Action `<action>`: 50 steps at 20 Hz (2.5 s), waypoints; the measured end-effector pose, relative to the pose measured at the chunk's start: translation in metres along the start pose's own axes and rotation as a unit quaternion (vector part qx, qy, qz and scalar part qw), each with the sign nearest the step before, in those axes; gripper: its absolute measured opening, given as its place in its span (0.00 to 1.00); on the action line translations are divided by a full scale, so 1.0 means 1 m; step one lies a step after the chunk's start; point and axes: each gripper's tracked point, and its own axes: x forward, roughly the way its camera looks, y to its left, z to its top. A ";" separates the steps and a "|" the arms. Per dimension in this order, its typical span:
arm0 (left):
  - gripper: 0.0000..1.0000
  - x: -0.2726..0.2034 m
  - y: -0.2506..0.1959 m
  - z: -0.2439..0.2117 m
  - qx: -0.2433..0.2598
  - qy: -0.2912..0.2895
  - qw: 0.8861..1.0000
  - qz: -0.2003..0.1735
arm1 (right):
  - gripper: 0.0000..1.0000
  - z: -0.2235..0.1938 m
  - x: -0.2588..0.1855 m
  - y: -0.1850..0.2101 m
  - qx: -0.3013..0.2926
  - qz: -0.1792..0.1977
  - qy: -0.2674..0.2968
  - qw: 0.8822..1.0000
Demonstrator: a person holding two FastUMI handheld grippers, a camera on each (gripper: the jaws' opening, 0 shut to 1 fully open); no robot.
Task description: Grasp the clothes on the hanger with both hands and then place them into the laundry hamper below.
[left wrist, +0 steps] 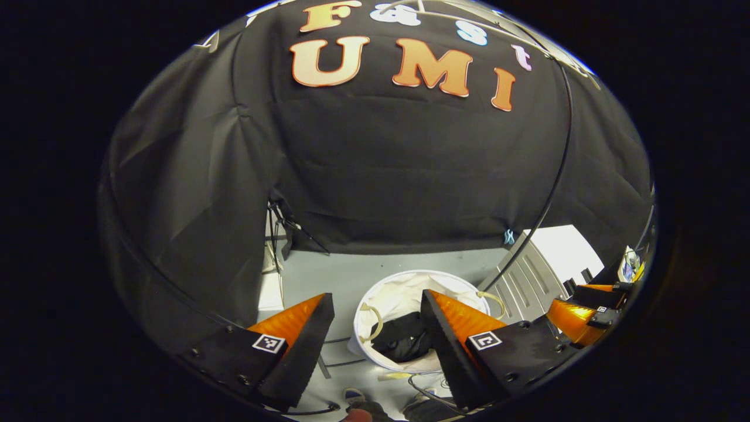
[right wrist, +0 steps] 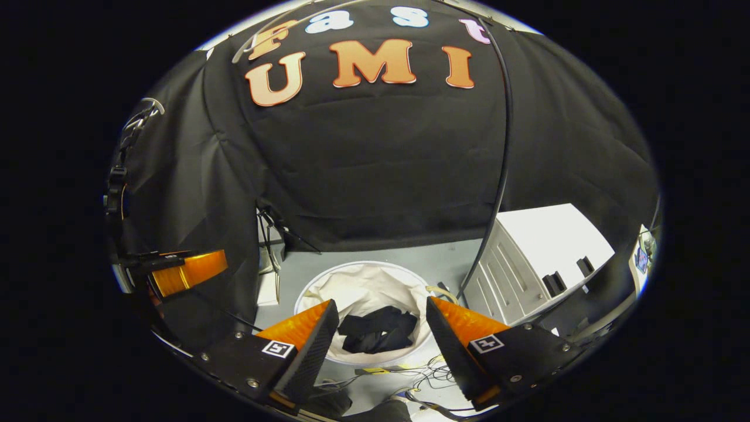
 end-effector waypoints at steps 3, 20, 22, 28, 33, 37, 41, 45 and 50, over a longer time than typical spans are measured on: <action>0.98 -0.028 0.009 0.037 -0.009 -0.050 0.999 0.006 | 0.93 0.047 -0.033 -0.009 -0.021 -0.011 -0.052 0.998; 0.94 -0.163 0.036 0.227 -0.010 -0.337 0.941 0.033 | 1.00 0.254 -0.204 -0.075 -0.023 -0.071 -0.337 0.938; 0.94 -0.174 0.035 0.244 -0.013 -0.355 0.934 0.032 | 0.93 0.270 -0.231 -0.078 -0.030 -0.079 -0.374 0.924; 0.98 -0.191 0.039 0.253 -0.032 -0.376 0.926 0.023 | 0.93 0.284 -0.254 -0.085 -0.027 -0.087 -0.409 0.908; 0.94 -0.202 0.040 0.258 -0.024 -0.398 0.917 0.030 | 0.92 0.289 -0.259 -0.110 0.004 -0.122 -0.431 0.894; 0.94 -0.203 0.038 0.262 -0.028 -0.404 0.914 0.026 | 0.84 0.290 -0.257 -0.111 0.011 -0.120 -0.435 0.892; 0.96 -0.201 0.037 0.261 -0.030 -0.402 0.915 0.023 | 1.00 0.290 -0.255 -0.107 0.005 -0.121 -0.433 0.893; 0.96 -0.195 0.036 0.258 -0.032 -0.396 0.918 0.018 | 1.00 0.289 -0.250 -0.101 0.002 -0.115 -0.426 0.897; 0.96 -0.194 0.036 0.256 -0.027 -0.391 0.920 0.019 | 0.93 0.288 -0.241 -0.097 0.004 -0.109 -0.419 0.901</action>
